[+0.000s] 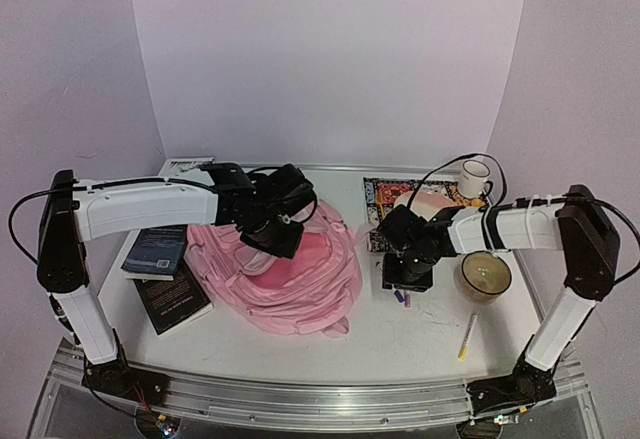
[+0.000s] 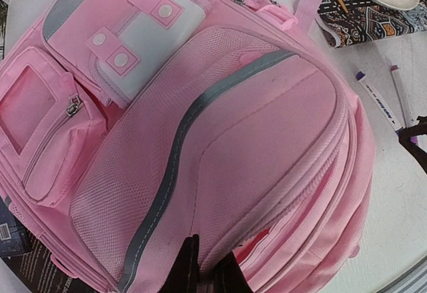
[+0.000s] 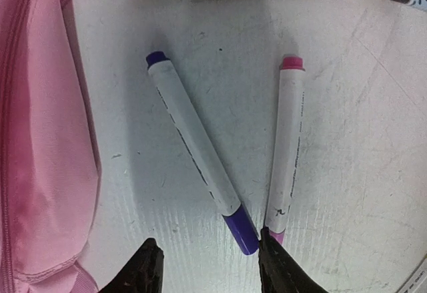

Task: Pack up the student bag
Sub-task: Pick up the pen from the center of the board, then place the pen in the upper front pocket of the bag.

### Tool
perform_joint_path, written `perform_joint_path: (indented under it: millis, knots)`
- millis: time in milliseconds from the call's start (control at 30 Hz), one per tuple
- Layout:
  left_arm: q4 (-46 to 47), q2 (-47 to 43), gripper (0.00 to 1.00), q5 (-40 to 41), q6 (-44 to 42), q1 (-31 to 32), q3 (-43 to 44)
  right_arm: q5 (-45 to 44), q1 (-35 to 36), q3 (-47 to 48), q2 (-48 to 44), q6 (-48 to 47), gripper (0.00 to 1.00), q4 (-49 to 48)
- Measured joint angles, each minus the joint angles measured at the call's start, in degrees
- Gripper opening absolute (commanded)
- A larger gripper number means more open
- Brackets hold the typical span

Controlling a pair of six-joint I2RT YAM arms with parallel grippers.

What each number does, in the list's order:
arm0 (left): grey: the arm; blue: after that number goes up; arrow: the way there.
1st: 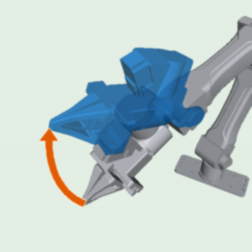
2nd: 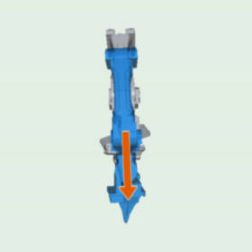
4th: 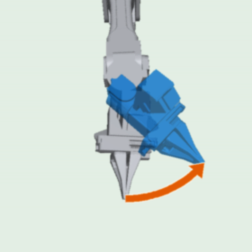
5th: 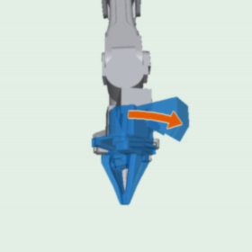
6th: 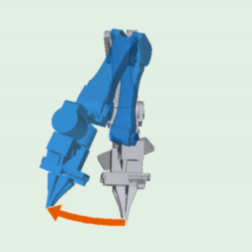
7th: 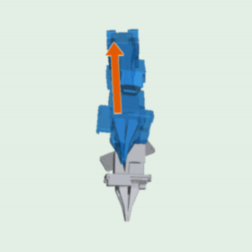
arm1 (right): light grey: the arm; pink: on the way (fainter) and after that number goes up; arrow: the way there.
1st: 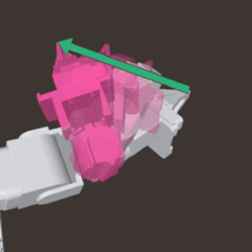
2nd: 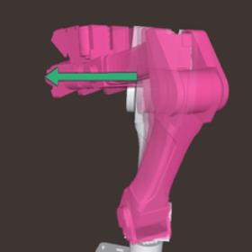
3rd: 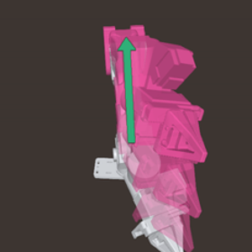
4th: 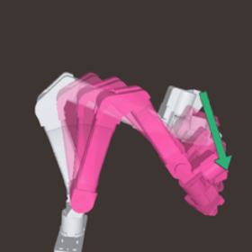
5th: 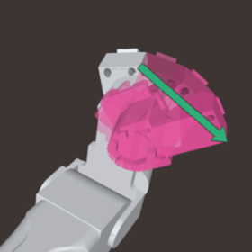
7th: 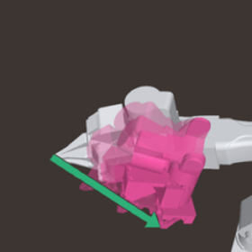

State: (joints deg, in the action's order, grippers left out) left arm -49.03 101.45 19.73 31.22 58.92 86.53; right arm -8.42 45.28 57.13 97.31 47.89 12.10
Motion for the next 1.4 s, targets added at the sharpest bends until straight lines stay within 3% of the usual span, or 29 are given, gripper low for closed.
perform_joint_path:
  millis: [600, 900, 1100, 1233, 1400]
  knots:
    - [1.12, -0.57, 0.00, -0.18, 0.83, -0.50, -2.19, -0.04, -0.97, 14.96, 14.71, -15.31, 0.43, 10.05]
    - [1.13, -1.56, 0.00, -0.24, 0.85, -1.02, -2.71, 0.56, -1.90, 19.04, 18.64, -17.87, 0.31, 11.47]
    - [1.19, -1.87, 0.00, -0.31, 0.84, -1.12, -2.99, 1.99, -1.90, 19.74, 19.17, -18.55, 0.10, 11.72]
    - [1.16, -2.06, 0.00, -0.31, 0.85, -1.14, -3.00, 2.74, -1.91, 19.71, 19.05, -18.87, 0.03, 11.55]
    - [1.15, -2.08, 0.00, -0.57, 0.88, -1.21, -3.00, 4.41, -2.05, 16.94, 16.90, -18.48, 0.00, 10.10]
